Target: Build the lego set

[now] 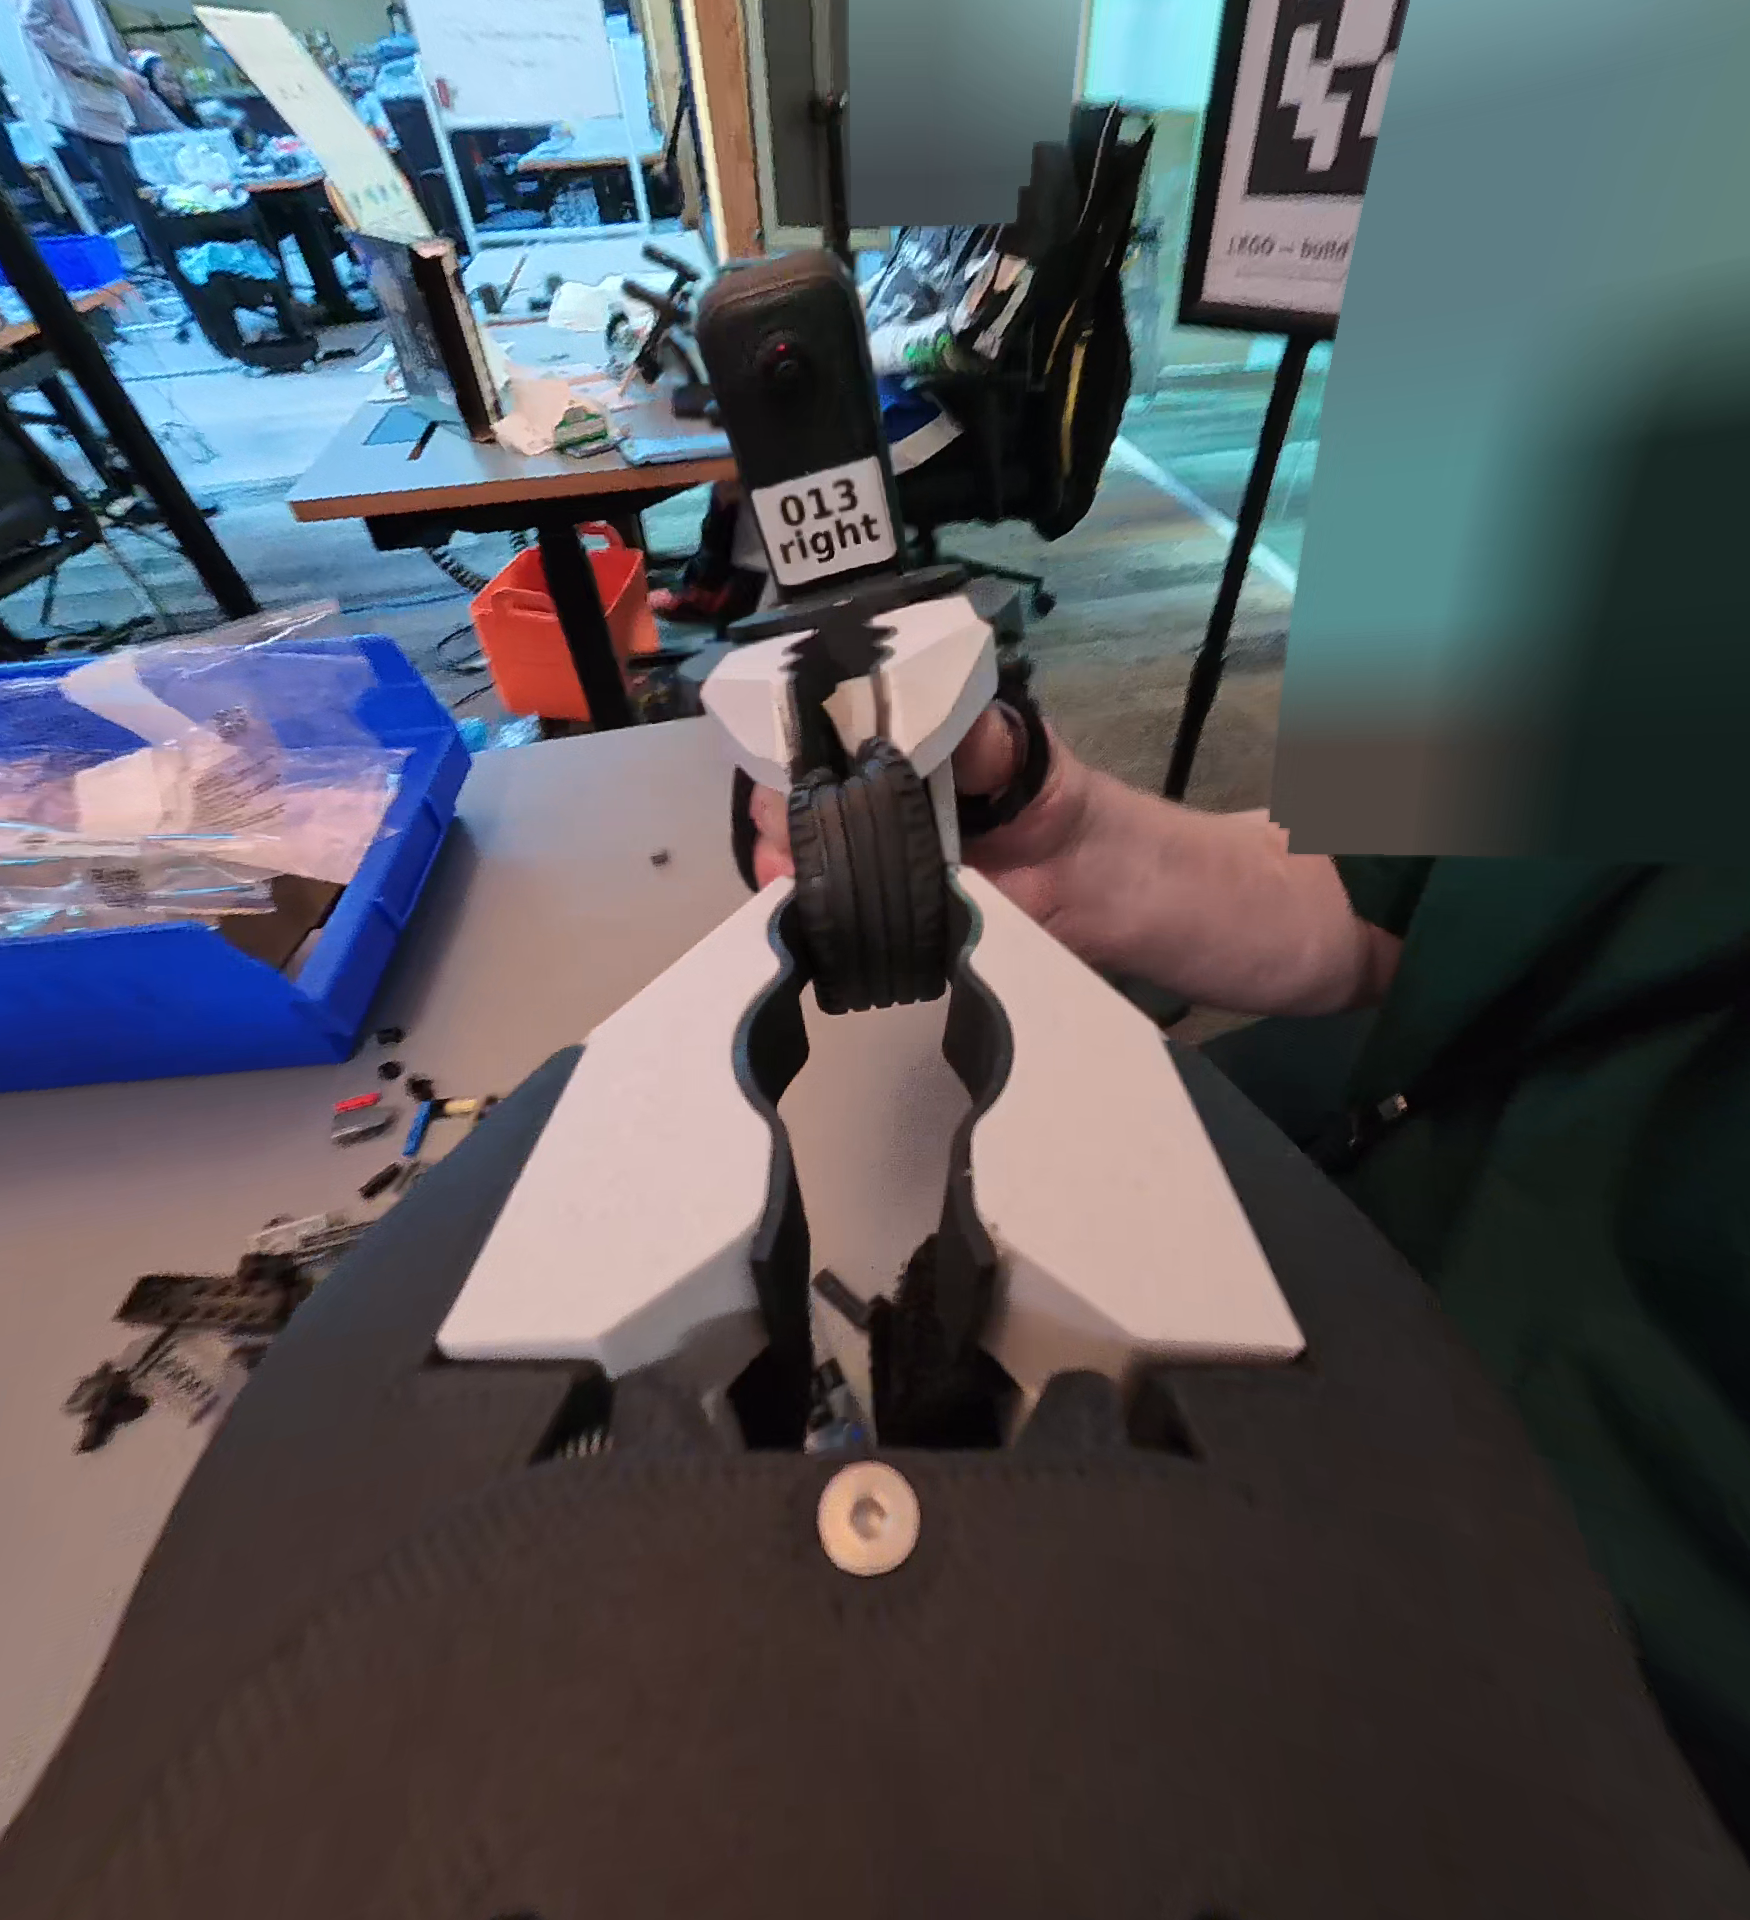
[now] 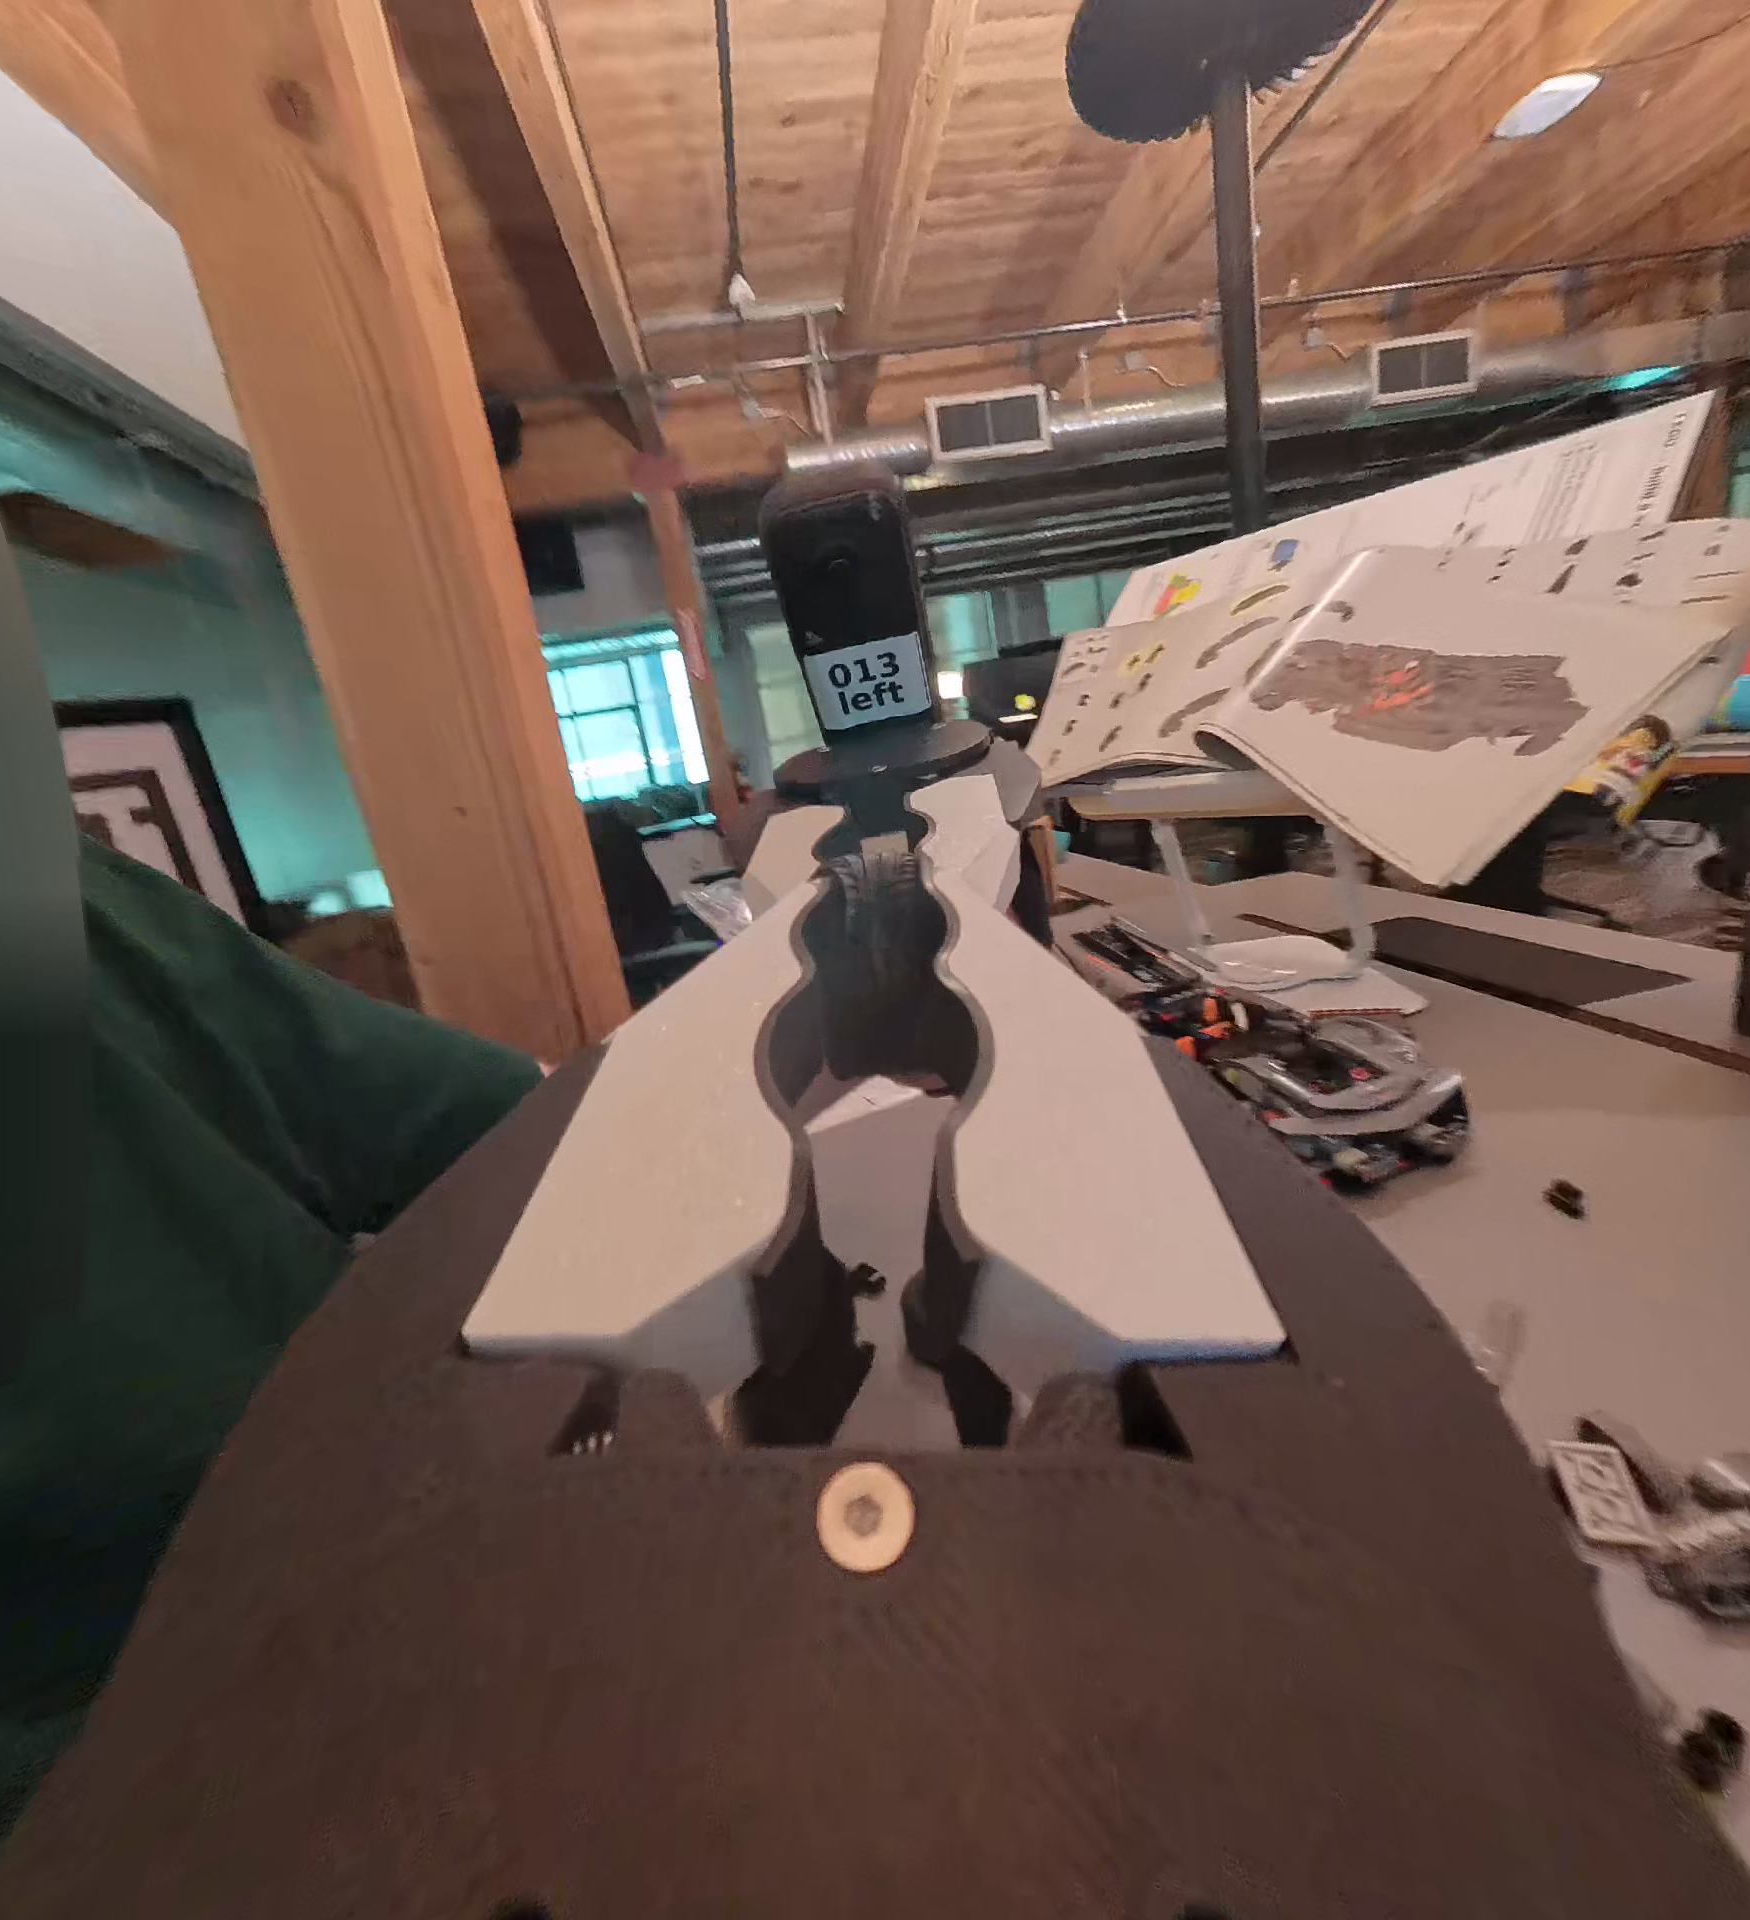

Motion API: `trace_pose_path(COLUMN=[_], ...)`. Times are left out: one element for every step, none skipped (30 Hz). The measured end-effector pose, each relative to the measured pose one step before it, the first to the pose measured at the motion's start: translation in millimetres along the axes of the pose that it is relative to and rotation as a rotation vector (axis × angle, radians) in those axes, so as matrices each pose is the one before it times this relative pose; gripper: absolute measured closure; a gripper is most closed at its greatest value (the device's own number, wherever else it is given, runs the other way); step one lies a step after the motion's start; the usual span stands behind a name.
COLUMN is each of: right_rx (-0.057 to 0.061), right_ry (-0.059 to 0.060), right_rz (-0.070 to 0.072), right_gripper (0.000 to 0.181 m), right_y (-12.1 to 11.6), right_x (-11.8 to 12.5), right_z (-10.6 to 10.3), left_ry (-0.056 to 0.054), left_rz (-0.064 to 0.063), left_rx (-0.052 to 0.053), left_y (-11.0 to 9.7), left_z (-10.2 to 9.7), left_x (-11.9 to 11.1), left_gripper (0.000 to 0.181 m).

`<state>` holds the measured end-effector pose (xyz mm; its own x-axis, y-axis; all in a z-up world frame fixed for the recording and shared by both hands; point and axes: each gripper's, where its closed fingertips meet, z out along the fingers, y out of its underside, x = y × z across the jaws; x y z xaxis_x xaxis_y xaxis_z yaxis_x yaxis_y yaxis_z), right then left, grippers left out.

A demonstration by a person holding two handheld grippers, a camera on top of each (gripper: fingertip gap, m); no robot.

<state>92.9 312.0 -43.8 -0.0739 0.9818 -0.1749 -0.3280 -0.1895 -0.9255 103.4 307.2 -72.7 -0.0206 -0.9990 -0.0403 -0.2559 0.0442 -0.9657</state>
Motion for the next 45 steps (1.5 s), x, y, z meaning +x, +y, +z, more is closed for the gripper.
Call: trace_pose_path(right_rx=[-0.0157,-0.0126,-0.0117,-0.0067,0.0016,0.0030,0.0035,0.0064,0.0084,0.0061,0.0028,0.0045,0.0064,0.0067,0.0069,0.0012,-0.0053,-0.0047,-0.0053,-0.0064,-0.0118,-0.0142,-0.0103,-0.0168,-0.0229,-0.0193,-0.0169,-0.0171,-0.0077,-0.0004,-0.0009,0.0052,0.0122,0.0036,-0.0009,0.0094,0.0225,0.0222,0.0107,0.0055,0.0057,0.0025,-0.0002,-0.0077,-0.0054], right_ry=[0.0144,0.0084,0.0068,0.0091,0.0052,-0.0030,-0.0102,-0.0183,-0.0217,-0.0229,-0.0207,-0.0136,-0.0128,-0.0126,-0.0058,-0.0032,-0.0081,-0.0085,-0.0091,-0.0071,-0.0113,-0.0211,-0.0136,-0.0055,-0.0048,-0.0136,-0.0196,-0.0234,-0.0154,-0.0131,-0.0263,-0.0265,-0.0034,0.0138,0.0128,-0.0034,-0.0287,-0.0353,-0.0231,-0.0010,0.0126,0.0306,0.0620,0.0816,0.0813], right_rz=[-0.0269,-0.0201,-0.0183,-0.0208,-0.0188,-0.0032,0.0089,0.0217,0.0257,0.0212,0.0196,0.0141,0.0155,0.0189,0.0141,0.0093,0.0159,0.0182,0.0096,0.0058,0.0158,0.0258,0.0079,-0.0058,-0.0094,-0.0133,-0.0010,0.0128,0.0095,0.0066,0.0102,0.0107,-0.0031,-0.0188,-0.0180,-0.0034,0.0216,0.0290,0.0192,0.0080,-0.0064,-0.0183,-0.0349,-0.0484,-0.0441], right_gripper=[0.166,0.164,0.163,0.163,0.163,0.162,0.162,0.162,0.162,0.161,0.160,0.161,0.160,0.160,0.159,0.159,0.158,0.154,0.154,0.154,0.152,0.150,0.150,0.150,0.150,0.155,0.155,0.156,0.156,0.156,0.156,0.155,0.155,0.155,0.154,0.154,0.156,0.156,0.156,0.154,0.151,0.146,0.145,0.148,0.150], right_y=[0.10,-0.01,0.54,0.60,0.25,0.35,0.49,0.05,-0.28,-0.08,0.09,-0.03,-0.18,-0.01,0.01,0.78,1.32,0.91,0.74,0.71,1.51,1.68,0.90,1.39,1.67,1.06,1.10,1.39,0.51,0.30,0.99,0.28,-1.05,-0.02,0.39,-0.68,-2.11,-1.92,-0.34,0.03,-0.39,-0.56,-0.78,0.21,0.04], right_x=[0.17,-0.12,-0.33,-0.62,-1.21,-1.10,-0.83,-1.04,-1.50,-2.07,-2.20,-1.25,-0.99,-1.00,-0.21,-0.32,-1.10,-0.94,-1.02,-0.99,-0.99,-1.27,-1.16,-2.09,-3.08,-4.66,-4.40,-3.44,-1.74,-1.05,-2.53,-2.49,-0.33,0.52,0.48,-0.31,-2.05,-2.19,-0.94,1.26,1.53,1.99,4.64,6.72,6.86], right_z=[-0.67,-0.71,-0.71,-0.51,-0.53,-0.96,-1.32,-1.20,-0.95,-0.61,-0.86,-1.18,-0.84,-0.33,-0.38,-0.73,-0.72,-0.44,-0.60,-0.93,-0.60,-0.64,-0.88,-0.61,0.04,0.28,0.69,0.83,0.31,0.08,0.17,0.04,0.09,0.67,0.61,-0.11,-0.44,-1.01,-1.24,-1.31,-0.97,-0.79,-0.98,-1.85,-2.81], left_ry=[0.0167,0.0143,0.0051,0.0034,0.0159,0.0122,0.0098,0.0111,0.0127,0.0156,0.0107,0.0040,0.0084,0.0122,0.0048,0.0024,0.0063,0.0073,0.0132,0.0035,0.0078,0.0167,0.0040,0.0152,0.0169,0.0177,0.0197,0.0252,0.0156,0.0009,0.0134,0.0085,-0.0046,0.0046,0.0062,0.0014,0.0193,0.0121,0.0000,-0.0074,-0.0112,-0.0164,-0.0236,-0.0260,-0.0186], left_rz=[-0.0252,-0.0176,-0.0029,-0.0017,-0.0108,-0.0089,-0.0066,-0.0059,-0.0069,-0.0056,0.0006,-0.0043,-0.0091,-0.0099,-0.0089,-0.0063,-0.0025,-0.0060,-0.0076,-0.0008,-0.0013,0.0020,0.0007,0.0037,0.0082,0.0048,0.0120,0.0079,0.0030,0.0002,0.0067,0.0086,-0.0001,-0.0034,-0.0010,-0.0047,-0.0004,0.0063,0.0069,-0.0049,-0.0089,-0.0096,-0.0142,-0.0153,-0.0077], left_rx=[0.0224,0.0171,0.0053,0.0024,0.0083,0.0066,0.0052,0.0074,0.0088,0.0096,0.0041,0.0019,0.0079,0.0106,0.0110,0.0036,0.0022,0.0071,0.0027,0.0025,-0.0024,-0.0087,-0.0038,-0.0064,-0.0080,-0.0053,-0.0024,-0.0078,-0.0063,-0.0021,-0.0092,-0.0059,0.0048,0.0034,0.0007,0.0076,0.0087,0.0016,-0.0026,0.0042,0.0055,0.0096,0.0161,0.0178,0.0089], left_y=[-1.04,-1.28,-0.16,0.18,-0.54,0.18,0.50,0.06,-0.42,-0.87,-0.26,0.07,-0.41,-0.26,-0.38,0.62,0.60,-0.12,0.22,-0.24,0.31,1.44,0.68,0.90,1.22,0.63,0.24,0.68,0.58,-0.25,0.92,0.39,-1.20,-0.30,0.64,-0.56,-1.20,-0.46,0.21,-0.60,-0.10,-0.40,-1.18,-1.90,-0.96], left_z=[0.87,0.76,0.49,0.16,0.32,0.81,1.15,1.48,1.38,1.05,1.48,1.69,1.22,1.00,0.71,0.76,0.86,1.16,1.26,0.65,0.70,1.49,1.33,0.96,1.23,1.06,0.90,0.77,0.55,0.07,1.11,1.35,0.00,-0.91,-0.60,-0.29,0.16,0.37,0.27,-0.28,-0.89,-1.79,-2.44,-2.54,-2.07], left_x=[1.07,1.46,0.61,0.20,1.58,1.09,0.94,1.25,1.34,1.71,1.59,0.62,0.55,0.75,-0.22,-0.33,0.85,1.03,1.71,0.24,0.90,2.44,0.65,2.26,3.29,3.42,3.69,4.25,2.29,0.07,3.03,2.73,-0.37,0.02,0.29,-0.48,2.46,2.03,0.42,-1.54,-2.74,-3.85,-5.05,-5.38,-3.67], left_gripper=[0.161,0.161,0.161,0.161,0.161,0.161,0.161,0.161,0.161,0.161,0.161,0.161,0.161,0.161,0.161,0.161,0.161,0.161,0.161,0.161,0.161,0.161,0.161,0.161,0.161,0.161,0.161,0.161,0.161,0.161,0.161,0.161,0.161,0.161,0.161,0.161,0.161,0.161,0.161,0.161,0.161,0.161,0.161,0.161,0.161])
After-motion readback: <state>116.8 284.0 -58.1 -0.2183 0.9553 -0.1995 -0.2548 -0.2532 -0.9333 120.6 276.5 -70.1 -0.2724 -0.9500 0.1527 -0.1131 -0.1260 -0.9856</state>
